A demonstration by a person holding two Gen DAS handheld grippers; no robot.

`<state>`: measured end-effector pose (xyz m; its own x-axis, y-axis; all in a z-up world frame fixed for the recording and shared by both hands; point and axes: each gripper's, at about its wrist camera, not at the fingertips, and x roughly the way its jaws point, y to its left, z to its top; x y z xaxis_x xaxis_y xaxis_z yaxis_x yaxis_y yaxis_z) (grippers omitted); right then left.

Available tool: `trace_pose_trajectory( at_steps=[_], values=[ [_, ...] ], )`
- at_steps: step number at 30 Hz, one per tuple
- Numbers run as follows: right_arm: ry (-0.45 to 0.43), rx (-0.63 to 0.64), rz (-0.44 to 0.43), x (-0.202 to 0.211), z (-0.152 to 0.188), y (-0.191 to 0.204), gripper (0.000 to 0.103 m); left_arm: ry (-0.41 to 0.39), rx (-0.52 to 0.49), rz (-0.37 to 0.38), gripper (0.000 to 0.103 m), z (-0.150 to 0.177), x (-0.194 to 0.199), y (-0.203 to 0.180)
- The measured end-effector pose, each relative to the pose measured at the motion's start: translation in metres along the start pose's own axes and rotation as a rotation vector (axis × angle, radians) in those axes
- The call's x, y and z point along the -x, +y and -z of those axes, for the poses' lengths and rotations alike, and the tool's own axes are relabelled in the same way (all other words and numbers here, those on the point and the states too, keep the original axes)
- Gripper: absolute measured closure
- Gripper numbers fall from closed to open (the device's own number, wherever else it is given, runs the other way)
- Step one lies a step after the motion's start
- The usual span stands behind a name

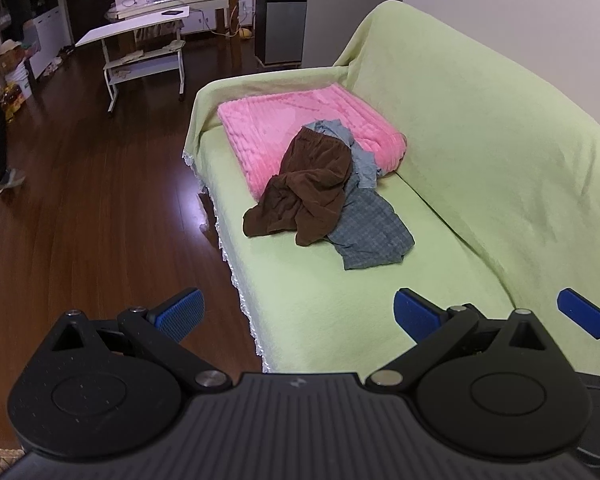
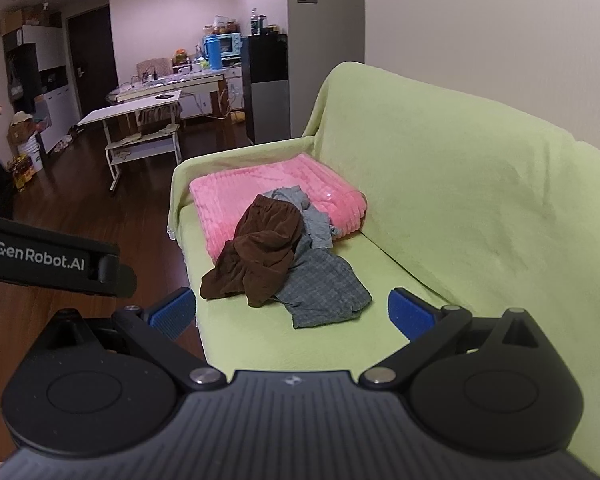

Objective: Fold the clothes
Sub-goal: 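Approach the clothes pile on the sofa with both tools open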

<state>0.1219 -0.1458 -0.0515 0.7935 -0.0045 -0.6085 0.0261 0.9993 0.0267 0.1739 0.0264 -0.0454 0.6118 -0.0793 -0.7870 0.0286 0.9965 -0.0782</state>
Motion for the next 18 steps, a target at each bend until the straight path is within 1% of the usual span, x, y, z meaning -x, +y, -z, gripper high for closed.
trace_pose_trajectory(
  at_steps=[5, 11, 18],
  values=[
    [-0.005, 0.012, -0.009, -0.007, -0.004, -0.006, 0.002, 0.000, 0.019, -0.003, 0.001, -0.009, -0.008, -0.006],
    [-0.007, 0.011, -0.016, -0.029, -0.024, -0.013, 0.002, 0.003, 0.006, -0.003, 0.001, -0.027, -0.020, -0.013],
    [-0.003, 0.002, -0.001, -0.059, -0.042, -0.009, 0.002, 0.014, -0.014, 0.017, 0.001, -0.061, -0.054, -0.007]
  ],
)
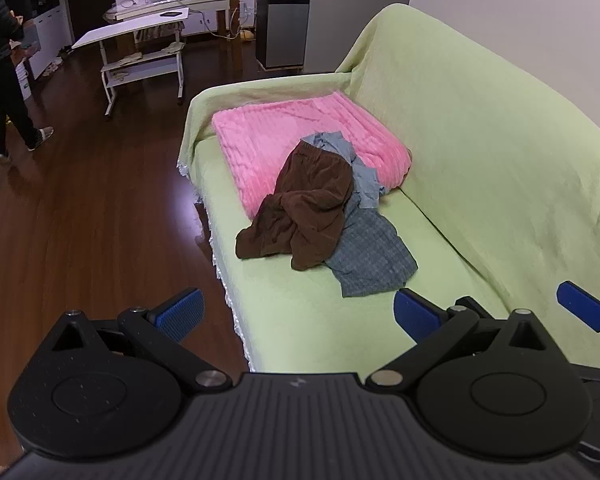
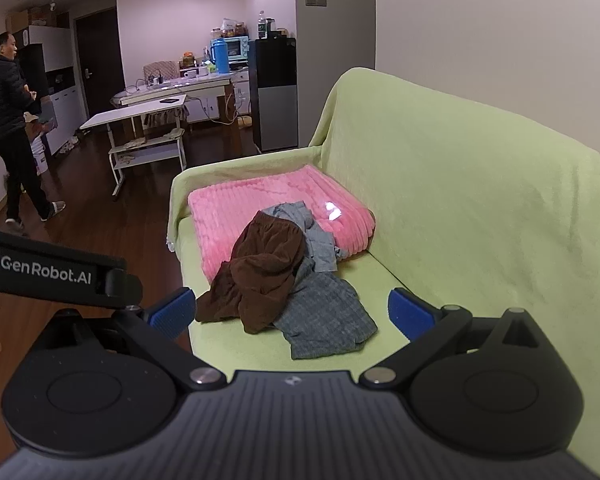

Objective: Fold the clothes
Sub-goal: 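Approach the clothes pile on the sofa with both tools open, then reach into the pile and grasp the grey t-shirt with the right gripper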

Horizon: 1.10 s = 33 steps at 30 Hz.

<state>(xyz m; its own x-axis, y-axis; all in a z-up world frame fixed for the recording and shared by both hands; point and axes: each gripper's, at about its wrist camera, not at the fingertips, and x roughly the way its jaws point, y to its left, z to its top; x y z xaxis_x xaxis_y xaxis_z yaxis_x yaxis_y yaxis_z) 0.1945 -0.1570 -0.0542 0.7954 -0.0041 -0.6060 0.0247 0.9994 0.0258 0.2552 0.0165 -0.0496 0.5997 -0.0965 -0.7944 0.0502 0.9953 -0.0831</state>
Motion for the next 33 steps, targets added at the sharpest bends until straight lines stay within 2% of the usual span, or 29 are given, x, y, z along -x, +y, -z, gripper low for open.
trace_pose_trajectory(
  at_steps=[16, 23, 28, 33],
  values=[
    [0.035, -0.124, 0.179, -0.123, -0.050, 0.031, 0.002, 0.070, -0.155, 0.116, 0.001, -0.107, -0.119, 0.036],
    [0.075, -0.148, 0.196, -0.156, -0.047, 0.031, 0.002, 0.110, -0.147, 0.133, 0.001, -0.118, -0.157, 0.049],
    [0.091, -0.161, 0.185, -0.170, -0.044, 0.024, 0.002, 0.136, -0.092, 0.133, 0.001, -0.118, -0.169, 0.063],
    [0.093, -0.146, 0.169, -0.174, -0.037, 0.014, 0.002, 0.130, -0.071, 0.092, 0.001, -0.110, -0.175, 0.066]
  ],
)
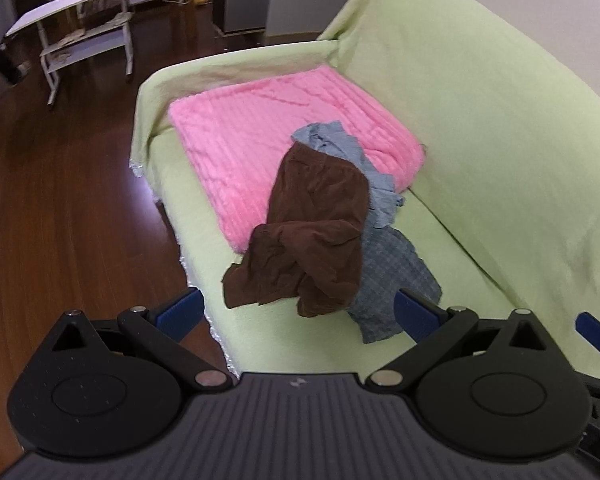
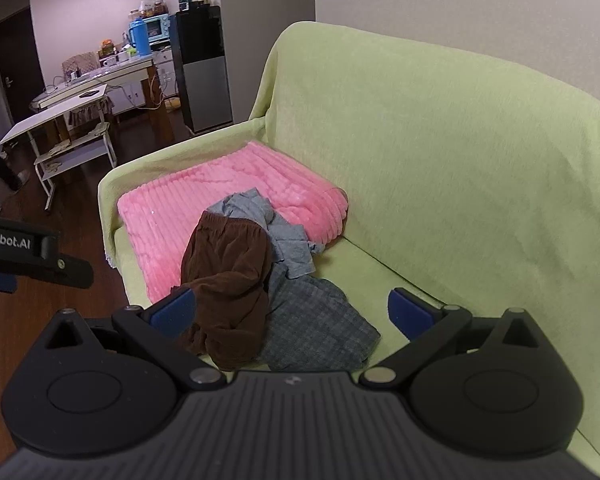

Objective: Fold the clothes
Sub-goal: 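Reach into the pile and grasp the grey t-shirt with the right gripper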

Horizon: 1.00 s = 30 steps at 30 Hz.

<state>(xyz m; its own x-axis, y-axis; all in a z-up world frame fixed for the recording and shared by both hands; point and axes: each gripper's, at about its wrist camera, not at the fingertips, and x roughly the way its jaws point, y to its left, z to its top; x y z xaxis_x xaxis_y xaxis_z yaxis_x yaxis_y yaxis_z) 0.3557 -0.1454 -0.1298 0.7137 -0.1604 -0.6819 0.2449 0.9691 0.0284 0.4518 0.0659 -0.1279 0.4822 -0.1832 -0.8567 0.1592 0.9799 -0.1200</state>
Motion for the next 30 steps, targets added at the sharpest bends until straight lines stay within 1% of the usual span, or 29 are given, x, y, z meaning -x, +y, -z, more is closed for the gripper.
trace_pose_trajectory(
  at_steps=[2, 3, 5, 6, 8, 10, 11, 13, 18, 21, 23, 25, 27, 30],
  values=[
    [-0.007, 0.001, -0.001, -0.002, 0.003, -0.004, 0.002, -0.010, -0.030, -0.020, 0.001, 0.005, -0.004, -0.001],
    [-0.005, -0.004, 0.001, -0.002, 0.007, -0.009, 0.002, -0.003, -0.049, -0.035, 0.001, 0.007, -0.008, -0.003],
    [0.009, -0.014, 0.009, -0.006, 0.012, -0.017, 0.002, 0.027, -0.072, -0.042, 0.001, 0.009, -0.017, -0.006],
    [0.018, -0.022, 0.013, -0.009, 0.014, -0.020, 0.002, 0.034, -0.075, -0.037, 0.001, 0.008, -0.020, -0.006],
    [0.033, -0.045, 0.025, -0.016, 0.017, -0.026, 0.002, 0.057, -0.073, -0.002, 0.001, 0.003, -0.027, -0.007],
    [0.045, -0.078, 0.042, -0.025, 0.017, -0.031, 0.003, 0.051, -0.088, 0.011, 0.001, -0.007, -0.035, -0.006],
    [0.047, -0.086, 0.045, -0.026, 0.016, -0.032, 0.003, 0.046, -0.100, 0.006, 0.001, -0.012, -0.041, -0.007],
    [0.049, -0.128, 0.074, -0.040, 0.015, -0.036, 0.004, 0.042, -0.136, 0.016, 0.001, -0.025, -0.055, -0.007],
    [0.059, -0.216, 0.156, -0.077, 0.015, -0.033, 0.004, 0.065, -0.250, 0.088, 0.001, -0.059, -0.108, -0.013],
    [0.070, -0.255, 0.193, -0.100, 0.019, -0.027, 0.007, 0.075, -0.319, 0.116, 0.001, -0.077, -0.139, -0.016],
    [0.075, -0.266, 0.213, -0.114, 0.023, -0.022, 0.011, 0.085, -0.362, 0.124, 0.001, -0.087, -0.159, -0.018],
    [0.082, -0.273, 0.228, -0.127, 0.026, -0.019, 0.015, 0.095, -0.385, 0.131, 0.001, -0.095, -0.175, -0.020],
    [0.094, -0.275, 0.236, -0.136, 0.028, -0.017, 0.015, 0.097, -0.391, 0.139, 0.001, -0.101, -0.185, -0.020],
    [0.104, -0.260, 0.230, -0.169, 0.029, -0.014, 0.015, 0.092, -0.387, 0.141, 0.001, -0.112, -0.206, -0.021]
  ],
)
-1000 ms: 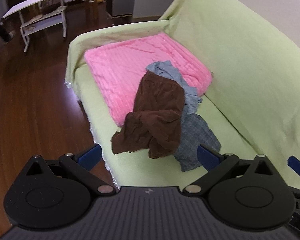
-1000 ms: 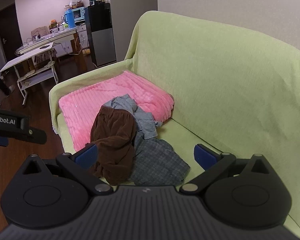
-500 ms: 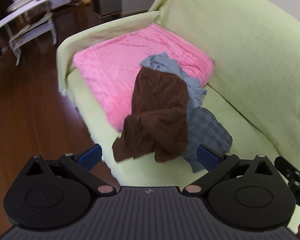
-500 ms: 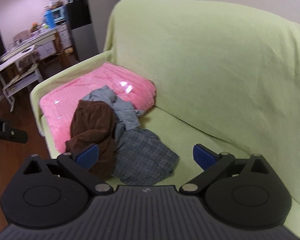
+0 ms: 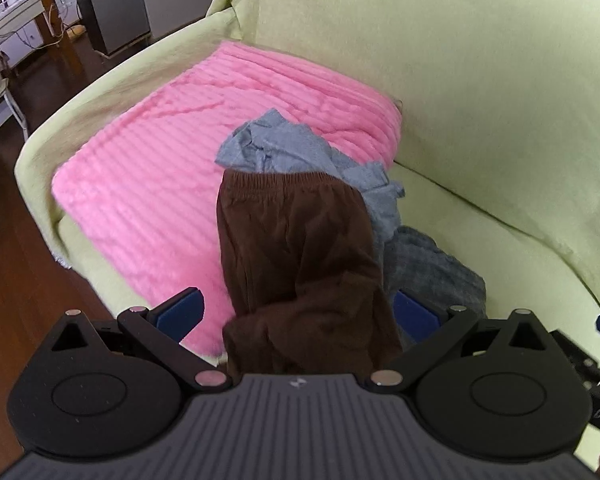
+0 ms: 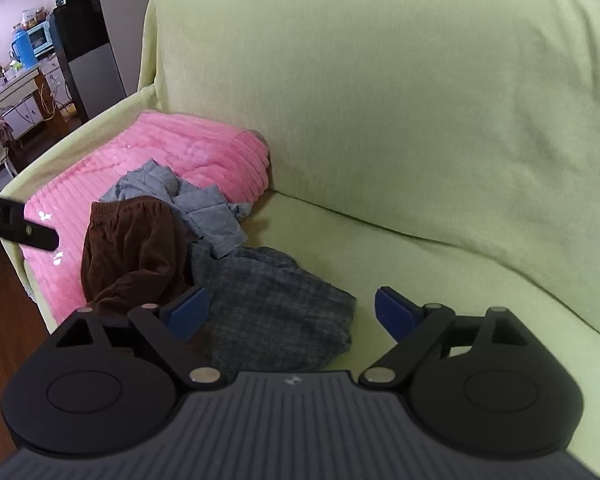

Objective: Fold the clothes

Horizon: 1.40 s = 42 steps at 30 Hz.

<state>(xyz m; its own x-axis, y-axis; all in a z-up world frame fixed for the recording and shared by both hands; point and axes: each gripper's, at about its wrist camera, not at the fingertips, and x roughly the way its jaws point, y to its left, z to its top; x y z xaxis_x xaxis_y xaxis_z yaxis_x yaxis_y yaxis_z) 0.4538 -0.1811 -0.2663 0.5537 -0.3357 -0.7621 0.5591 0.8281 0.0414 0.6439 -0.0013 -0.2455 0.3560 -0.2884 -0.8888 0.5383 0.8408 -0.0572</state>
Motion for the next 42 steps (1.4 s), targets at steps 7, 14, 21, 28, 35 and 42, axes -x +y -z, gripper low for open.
trace_pose_trajectory(
  at_steps=[7, 14, 21, 28, 35, 42],
  values=[
    [-0.021, 0.068, -0.085, -0.069, -0.018, 0.024, 0.055, -0.002, -0.013, -0.036, 0.001, -0.013, -0.041, 0.007],
    [-0.059, 0.117, -0.188, -0.133, -0.051, 0.054, 0.083, -0.040, 0.015, -0.065, 0.001, -0.038, -0.073, 0.034],
    [-0.083, 0.105, -0.290, -0.190, -0.088, 0.089, 0.078, -0.084, 0.046, -0.082, 0.001, -0.067, -0.093, 0.055],
    [-0.020, -0.027, -0.345, -0.227, -0.094, 0.101, 0.078, -0.091, 0.036, -0.093, 0.001, -0.087, -0.115, 0.066],
    [0.053, -0.194, -0.387, -0.260, -0.088, 0.110, 0.071, -0.079, 0.051, -0.096, 0.001, -0.089, -0.127, 0.076],
    [0.024, -0.215, -0.427, -0.277, -0.082, 0.129, 0.096, -0.072, 0.053, -0.117, 0.001, -0.088, -0.130, 0.086]
  ],
)
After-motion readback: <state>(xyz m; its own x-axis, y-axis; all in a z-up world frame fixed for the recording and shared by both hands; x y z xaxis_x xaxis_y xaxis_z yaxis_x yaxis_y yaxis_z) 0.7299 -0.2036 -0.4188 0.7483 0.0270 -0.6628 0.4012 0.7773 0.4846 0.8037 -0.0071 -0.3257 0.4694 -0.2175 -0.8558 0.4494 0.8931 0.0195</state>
